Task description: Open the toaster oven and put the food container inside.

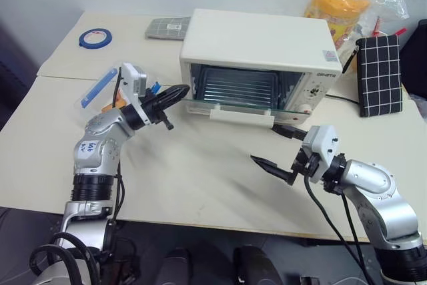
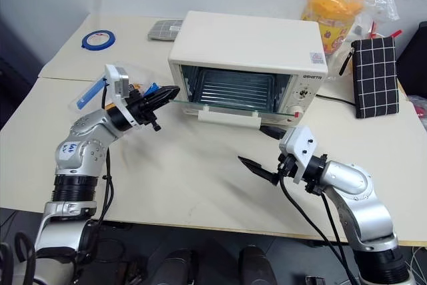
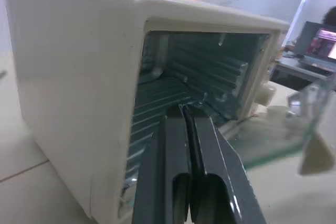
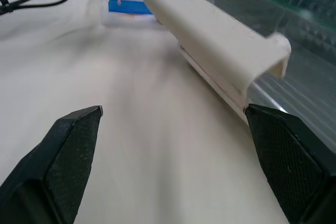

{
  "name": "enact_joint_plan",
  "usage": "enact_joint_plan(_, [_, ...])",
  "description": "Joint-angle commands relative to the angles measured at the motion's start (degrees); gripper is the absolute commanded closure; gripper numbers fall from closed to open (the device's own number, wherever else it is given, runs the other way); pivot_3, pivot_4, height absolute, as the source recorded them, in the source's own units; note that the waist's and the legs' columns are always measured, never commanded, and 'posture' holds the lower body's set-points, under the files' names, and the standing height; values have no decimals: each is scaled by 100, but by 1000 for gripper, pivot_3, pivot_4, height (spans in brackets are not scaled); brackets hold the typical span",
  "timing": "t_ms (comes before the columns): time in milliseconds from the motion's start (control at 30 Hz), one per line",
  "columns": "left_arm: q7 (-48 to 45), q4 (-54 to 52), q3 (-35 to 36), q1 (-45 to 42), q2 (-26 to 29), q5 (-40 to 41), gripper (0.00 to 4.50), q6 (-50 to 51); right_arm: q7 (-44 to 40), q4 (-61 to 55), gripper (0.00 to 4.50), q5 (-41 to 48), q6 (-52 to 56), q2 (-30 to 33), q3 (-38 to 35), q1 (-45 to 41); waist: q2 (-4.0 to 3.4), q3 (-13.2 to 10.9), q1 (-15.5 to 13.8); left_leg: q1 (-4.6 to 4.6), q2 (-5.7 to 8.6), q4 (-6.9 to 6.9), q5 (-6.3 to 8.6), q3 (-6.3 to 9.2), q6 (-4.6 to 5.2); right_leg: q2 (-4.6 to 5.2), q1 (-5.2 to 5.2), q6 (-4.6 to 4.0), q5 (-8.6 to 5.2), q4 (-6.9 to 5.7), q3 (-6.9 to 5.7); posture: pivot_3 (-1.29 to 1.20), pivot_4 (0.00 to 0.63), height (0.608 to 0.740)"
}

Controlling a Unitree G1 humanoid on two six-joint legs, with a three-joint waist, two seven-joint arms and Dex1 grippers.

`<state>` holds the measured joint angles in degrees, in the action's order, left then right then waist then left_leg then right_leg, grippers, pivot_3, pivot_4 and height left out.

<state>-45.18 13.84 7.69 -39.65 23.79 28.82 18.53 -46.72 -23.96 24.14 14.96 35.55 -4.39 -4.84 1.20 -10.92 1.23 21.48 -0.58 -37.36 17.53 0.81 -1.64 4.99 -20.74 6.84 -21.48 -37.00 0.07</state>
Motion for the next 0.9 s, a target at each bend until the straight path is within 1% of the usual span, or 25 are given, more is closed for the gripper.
enact_joint_plan(33, [-576, -357, -228, 133, 168, -51, 4464, -133, -77, -384, 0, 2, -261, 171, -509, 764, 0, 0, -15, -1, 0, 0, 0, 0, 0, 0, 3, 0, 0, -1, 1, 0, 150, 740])
enact_joint_plan(133, [-1188, -567, -548, 399, 382, -143, 4464, -218, -198, -402, 0, -83, -693, 160, -1029, 1769, -1, 0, -92, -3, 1, 6, 0, -1, 0, -3, 8, 0, 0, -1, 2, 0, 150, 740])
enact_joint_plan(200, [-1341, -578, -716, 501, 481, -287, 4464, -243, -191, -425, 0, -70, -861, 110, -1362, 2247, -1, 0, -135, -3, 2, 4, 1, -3, 1, -5, 8, 0, 0, 4, 4, 0, 150, 740])
enact_joint_plan(333, [-1633, -414, -913, 577, 497, -484, 4464, -499, -20, -432, 0, 37, -988, -16, -1903, 2731, -1, 0, -139, -13, 4, -10, 2, -1, 5, -10, 26, 6, 4, 9, 14, 0, 150, 740])
enact_joint_plan(467, [-1692, -363, -1068, 607, 638, -820, 4464, -651, -13, -595, 0, 30, -1052, -19, -2093, 2966, -3, 1, -91, -27, -5, 0, 3, -3, 5, -23, 31, 6, 5, 7, 26, 0, 150, 740])
enact_joint_plan(567, [-1531, -374, -1175, 694, 760, -1085, 4464, -508, 36, -678, 0, 29, -1134, -2, -2162, 2915, -3, 1, -84, -28, -14, 13, 1, -7, 0, -36, 21, 5, 5, 7, 30, 0, 150, 740])
enact_joint_plan(667, [-1314, -571, -1168, 979, 812, -1216, 4464, -336, 121, -800, 0, 122, -1027, 89, -2008, 2485, -5, 2, -80, -26, -17, 11, 1, -9, 0, -36, 18, 5, 5, 6, 33, 0, 150, 740])
enact_joint_plan(767, [-1298, -963, -1006, 1314, 833, -969, 4464, -74, 162, -892, 0, 152, -874, 146, -1735, 1983, -4, 2, -101, -25, -17, 5, 1, -8, 0, -30, 19, 5, 5, 2, 35, 0, 150, 740])
enact_joint_plan(833, [-1255, -1489, -797, 1773, 955, -734, 4464, 215, 175, -891, 0, 169, -735, 173, -1419, 1465, -5, 2, -68, -22, -20, 4, 1, 0, 0, -27, 19, 5, 5, 5, 41, 0, 150, 740])
enact_joint_plan(900, [-1070, -1953, -445, 2212, 1053, -555, 4075, 380, 143, -816, 0, 205, -621, 170, -1137, 980, -8, 3, -53, -22, -22, 8, 2, 0, -2, -5, 19, 3, 5, 6, 45, 0, 150, 740])
